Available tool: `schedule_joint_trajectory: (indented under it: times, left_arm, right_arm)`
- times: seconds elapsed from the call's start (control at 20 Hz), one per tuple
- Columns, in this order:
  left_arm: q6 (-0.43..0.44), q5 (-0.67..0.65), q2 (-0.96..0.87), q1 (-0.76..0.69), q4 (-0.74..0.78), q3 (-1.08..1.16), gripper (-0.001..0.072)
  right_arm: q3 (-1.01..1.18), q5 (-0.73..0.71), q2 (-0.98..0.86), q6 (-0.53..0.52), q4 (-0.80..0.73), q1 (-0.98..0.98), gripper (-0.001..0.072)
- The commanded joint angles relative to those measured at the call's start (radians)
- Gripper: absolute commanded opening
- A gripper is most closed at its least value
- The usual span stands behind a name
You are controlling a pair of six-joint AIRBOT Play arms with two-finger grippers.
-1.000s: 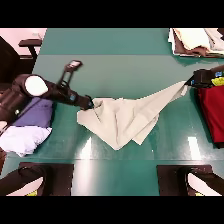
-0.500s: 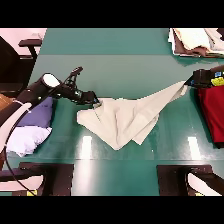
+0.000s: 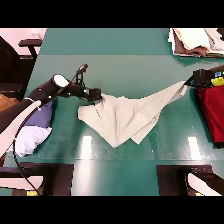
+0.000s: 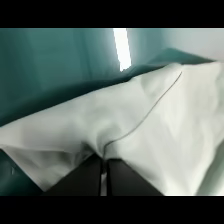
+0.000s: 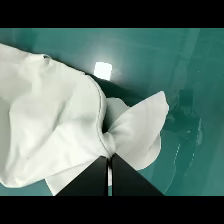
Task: Fold the shirts.
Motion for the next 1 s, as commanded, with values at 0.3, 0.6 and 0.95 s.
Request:
schedule_joint_trajectory:
  times: [0.3, 0.6, 0.95]
  left_arm:
    - [-0.01, -0.173, 0.279, 0.124, 0.237, 0.517, 0.0028]
    - [-0.01, -0.178, 0.568, 0.124, 0.299, 0.734, 0.0029]
    - [-0.009, -0.154, 0.605, 0.124, 0.335, 0.877, 0.0028]
  right_arm:
    - [0.398, 0.012, 0.0, -0.034, 0.0, -0.039, 0.0012]
    - [0.692, 0.007, 0.018, -0.034, -0.011, -0.04, 0.0012]
    - [0.613, -0.126, 0.131, -0.029, -0.115, -0.04, 0.0012]
